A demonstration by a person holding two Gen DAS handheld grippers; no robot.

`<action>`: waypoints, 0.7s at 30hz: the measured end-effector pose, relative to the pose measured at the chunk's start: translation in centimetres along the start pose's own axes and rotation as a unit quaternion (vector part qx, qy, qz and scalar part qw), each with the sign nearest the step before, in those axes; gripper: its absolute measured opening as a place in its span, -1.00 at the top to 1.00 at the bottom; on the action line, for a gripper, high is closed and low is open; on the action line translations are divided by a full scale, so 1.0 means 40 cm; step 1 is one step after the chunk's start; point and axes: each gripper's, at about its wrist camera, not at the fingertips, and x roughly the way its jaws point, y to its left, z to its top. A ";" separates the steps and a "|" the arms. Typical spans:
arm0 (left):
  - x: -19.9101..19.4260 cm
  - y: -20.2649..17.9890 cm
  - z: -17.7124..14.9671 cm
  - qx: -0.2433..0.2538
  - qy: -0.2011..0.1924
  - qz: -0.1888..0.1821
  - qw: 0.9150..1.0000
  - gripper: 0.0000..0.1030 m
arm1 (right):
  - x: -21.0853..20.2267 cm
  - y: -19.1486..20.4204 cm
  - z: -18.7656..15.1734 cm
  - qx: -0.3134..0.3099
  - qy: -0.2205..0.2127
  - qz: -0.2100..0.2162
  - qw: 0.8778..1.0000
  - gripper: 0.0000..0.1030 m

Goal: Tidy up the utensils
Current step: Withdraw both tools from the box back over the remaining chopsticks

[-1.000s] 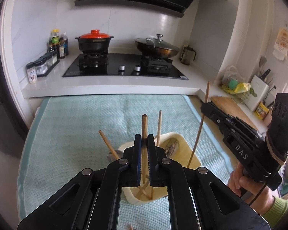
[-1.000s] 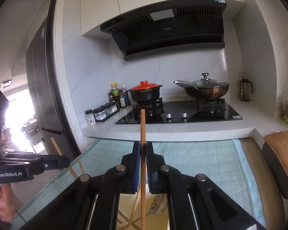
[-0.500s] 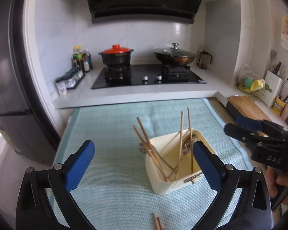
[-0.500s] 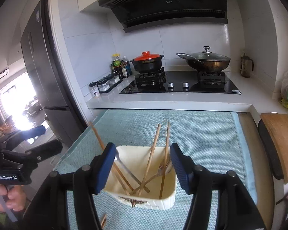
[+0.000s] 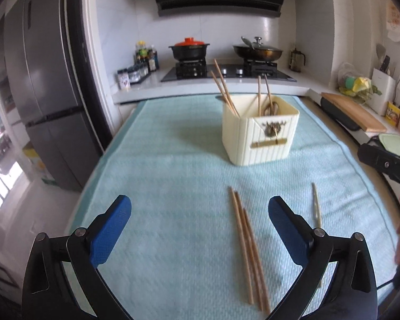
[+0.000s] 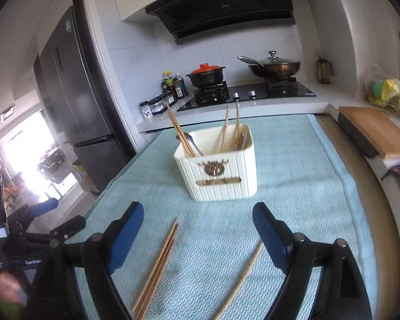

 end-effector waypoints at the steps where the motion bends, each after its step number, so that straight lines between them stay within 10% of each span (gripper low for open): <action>1: 0.000 -0.012 -0.031 0.001 0.013 -0.003 1.000 -0.99 | -0.005 -0.004 -0.038 0.008 0.005 -0.011 1.000 -0.90; 12: 0.055 -0.027 -0.197 0.001 0.106 -0.019 0.994 -0.99 | -0.032 -0.098 -0.256 0.040 0.132 -0.065 0.988 -1.00; 21: 0.084 -0.009 -0.199 -0.010 0.127 -0.013 0.992 -0.99 | -0.043 -0.131 -0.291 0.055 0.136 -0.079 0.986 -1.00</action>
